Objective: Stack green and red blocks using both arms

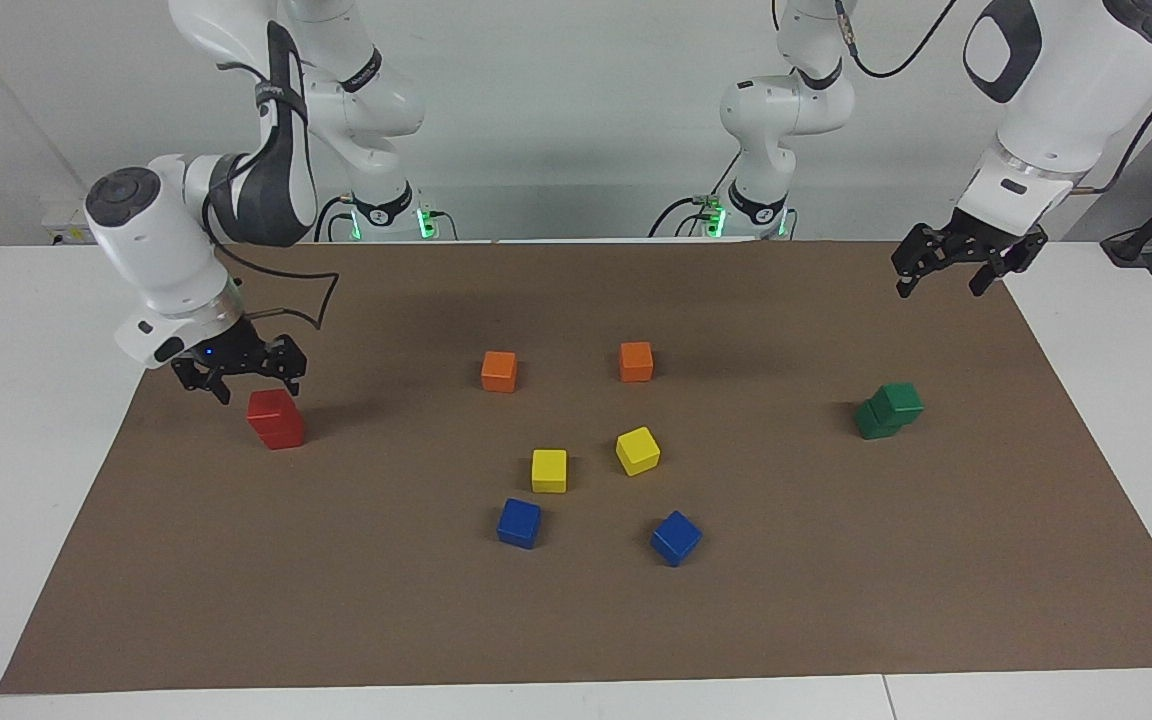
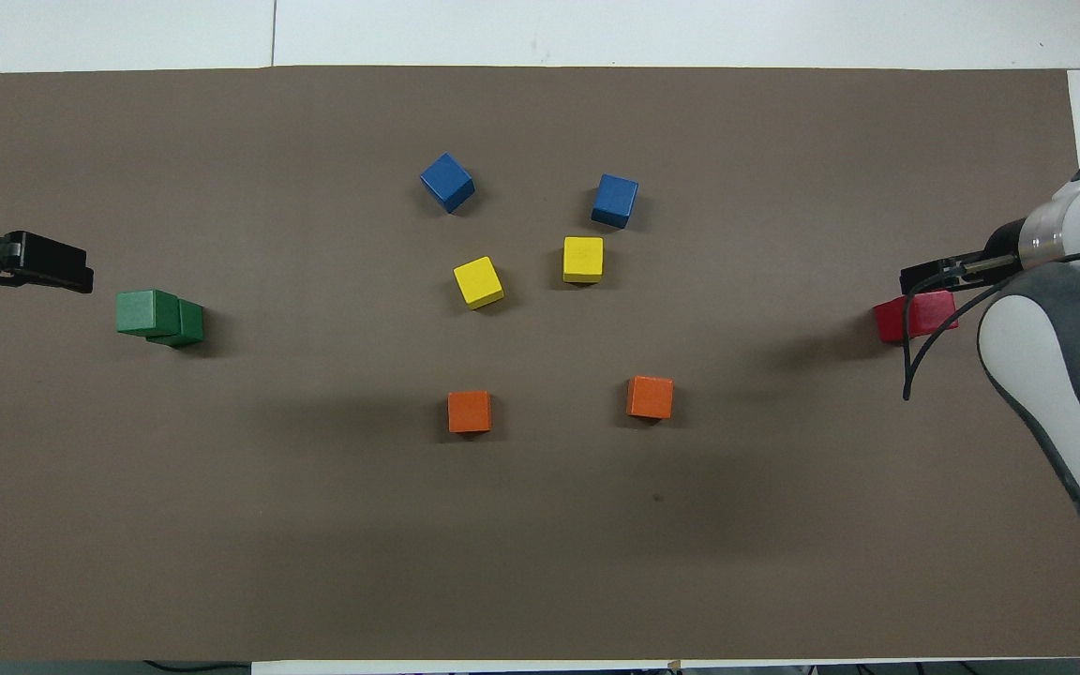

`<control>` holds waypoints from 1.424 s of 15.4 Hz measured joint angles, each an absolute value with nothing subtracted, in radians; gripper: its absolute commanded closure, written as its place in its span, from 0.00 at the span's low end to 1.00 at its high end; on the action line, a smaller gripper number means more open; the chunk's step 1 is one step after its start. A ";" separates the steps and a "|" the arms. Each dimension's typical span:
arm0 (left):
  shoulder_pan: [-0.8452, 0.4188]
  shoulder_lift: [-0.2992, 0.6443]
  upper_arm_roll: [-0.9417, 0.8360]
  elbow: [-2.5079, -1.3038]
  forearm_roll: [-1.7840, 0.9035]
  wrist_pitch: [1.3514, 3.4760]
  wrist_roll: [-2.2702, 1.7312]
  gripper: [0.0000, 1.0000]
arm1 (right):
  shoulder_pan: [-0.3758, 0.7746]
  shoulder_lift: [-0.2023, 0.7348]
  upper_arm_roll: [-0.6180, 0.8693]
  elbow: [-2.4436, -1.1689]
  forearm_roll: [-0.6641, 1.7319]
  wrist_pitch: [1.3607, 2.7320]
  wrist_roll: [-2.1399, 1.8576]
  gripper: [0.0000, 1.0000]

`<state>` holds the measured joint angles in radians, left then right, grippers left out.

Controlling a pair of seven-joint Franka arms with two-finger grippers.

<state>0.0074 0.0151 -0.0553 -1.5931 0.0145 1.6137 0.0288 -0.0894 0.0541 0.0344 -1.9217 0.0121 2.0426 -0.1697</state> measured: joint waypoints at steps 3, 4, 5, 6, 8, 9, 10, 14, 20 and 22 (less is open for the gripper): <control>0.007 0.015 -0.055 -1.593 0.014 1.614 0.029 0.00 | -0.044 -0.027 0.048 -1.858 0.013 1.925 -0.106 0.00; 0.007 0.015 -0.055 -1.593 0.014 1.614 0.029 0.00 | -0.039 -0.048 0.049 -1.838 0.013 1.881 -0.099 0.00; 0.007 0.015 -0.055 -1.593 0.014 1.614 0.029 0.00 | -0.039 -0.061 0.048 -1.811 0.013 1.829 -0.097 0.00; 0.007 0.015 -0.055 -1.593 0.014 1.614 0.029 0.00 | -0.042 -0.068 0.047 -1.780 0.013 1.780 -0.097 0.00; 0.007 0.015 -0.055 -1.593 0.014 1.614 0.029 0.00 | -0.050 -0.069 0.043 -1.733 0.013 1.711 -0.097 0.00; 0.007 0.015 -0.055 -1.593 0.014 1.614 0.029 0.00 | -0.054 -0.067 0.041 -1.720 0.013 1.683 -0.097 0.00; 0.007 0.015 -0.055 -1.593 0.014 1.614 0.029 0.00 | -0.057 -0.065 0.039 -1.713 0.013 1.662 -0.097 0.00; 0.007 0.015 -0.055 -1.593 0.014 1.614 0.029 0.00 | -0.058 -0.055 0.037 -1.709 0.013 1.639 -0.093 0.00; 0.007 0.015 -0.055 -1.593 0.014 1.614 0.029 0.00 | -0.049 -0.054 0.041 -1.708 0.013 1.626 -0.042 0.00; 0.007 0.015 -0.055 -1.593 0.014 1.614 0.029 0.00 | -0.050 -0.054 0.039 -1.707 0.012 1.627 -0.039 0.00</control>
<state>0.0075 0.0151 -0.0549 -1.5931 0.0145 1.6137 0.0288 -0.0498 -0.0541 0.0393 -1.7070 0.0117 1.6274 -0.0386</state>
